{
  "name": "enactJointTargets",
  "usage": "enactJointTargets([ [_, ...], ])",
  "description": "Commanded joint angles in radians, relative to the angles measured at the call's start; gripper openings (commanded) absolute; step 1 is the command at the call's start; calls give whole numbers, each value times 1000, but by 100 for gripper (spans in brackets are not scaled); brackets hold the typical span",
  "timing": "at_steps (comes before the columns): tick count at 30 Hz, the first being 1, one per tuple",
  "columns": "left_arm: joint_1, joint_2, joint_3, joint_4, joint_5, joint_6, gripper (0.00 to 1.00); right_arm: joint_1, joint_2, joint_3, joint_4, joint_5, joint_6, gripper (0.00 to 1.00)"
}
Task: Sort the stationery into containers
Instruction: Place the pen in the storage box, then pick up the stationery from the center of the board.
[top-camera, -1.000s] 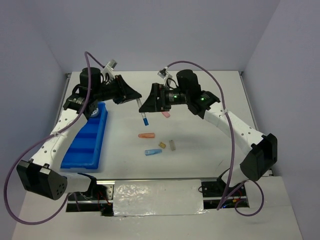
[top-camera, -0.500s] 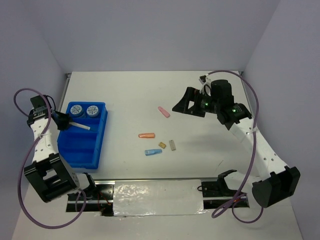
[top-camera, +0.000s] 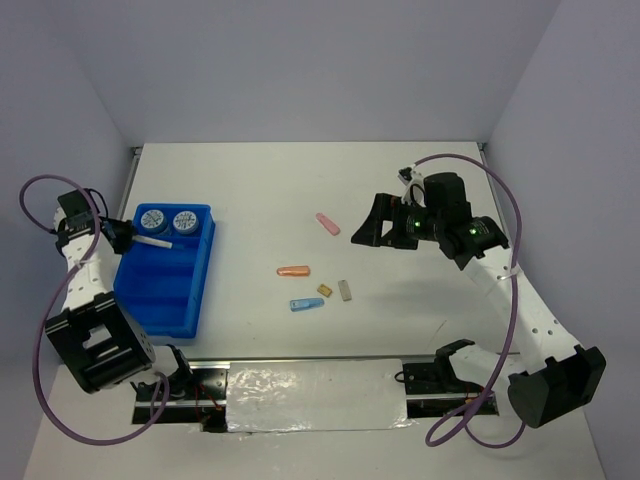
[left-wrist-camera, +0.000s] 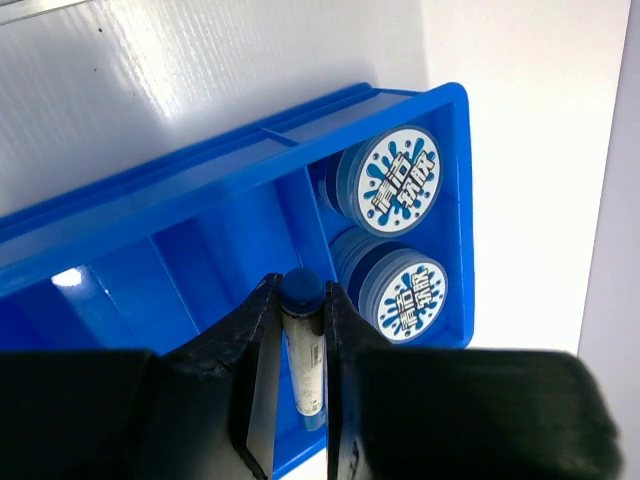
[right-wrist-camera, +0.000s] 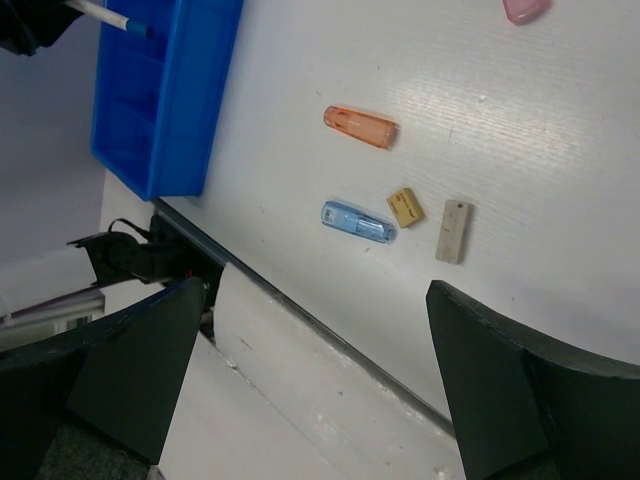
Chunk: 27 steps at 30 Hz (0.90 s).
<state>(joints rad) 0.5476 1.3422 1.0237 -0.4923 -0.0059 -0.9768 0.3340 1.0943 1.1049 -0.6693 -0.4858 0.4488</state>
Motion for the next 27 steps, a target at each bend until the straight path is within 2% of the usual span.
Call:
enactJointTargets([
  [1, 6, 6, -28, 84, -14, -26, 20, 5, -24, 35, -41, -11, -51, 100],
  [2, 6, 6, -34, 89, -13, -26, 28, 5, -22, 39, -45, -11, -56, 100],
  [7, 6, -11, -83, 118, 12, -23, 51, 5, -5, 58, -58, 0, -74, 100],
  [8, 6, -12, -94, 126, 17, -19, 60, 5, -4, 58, -56, 1, -75, 100],
  [11, 6, -18, -94, 124, 37, -2, 74, 19, 12, 53, -42, -14, -111, 100],
  [13, 5, -34, -79, 110, 56, 16, 84, 58, 51, 81, -87, 82, -143, 100],
  [14, 6, -44, -64, 100, 66, 21, 98, 112, 68, 98, -101, 126, -172, 100],
  [16, -12, -61, -27, 75, 80, 50, 99, 166, 128, 104, -127, 267, -188, 100],
  [17, -26, -60, 39, 45, 70, 65, 99, 210, 150, 92, -127, 303, -193, 100],
  [18, -44, -49, 82, -30, 60, 99, 99, 229, 195, 84, -122, 338, -188, 100],
  [19, -79, -43, 123, -70, 52, 116, 99, 243, 219, 78, -125, 414, -177, 100],
  [23, -207, -17, 339, -253, -20, 211, 99, 319, 297, 17, -87, 553, -84, 96],
  [27, -363, -26, 388, -341, -57, 299, 99, 362, 393, -25, -4, 570, -39, 73],
])
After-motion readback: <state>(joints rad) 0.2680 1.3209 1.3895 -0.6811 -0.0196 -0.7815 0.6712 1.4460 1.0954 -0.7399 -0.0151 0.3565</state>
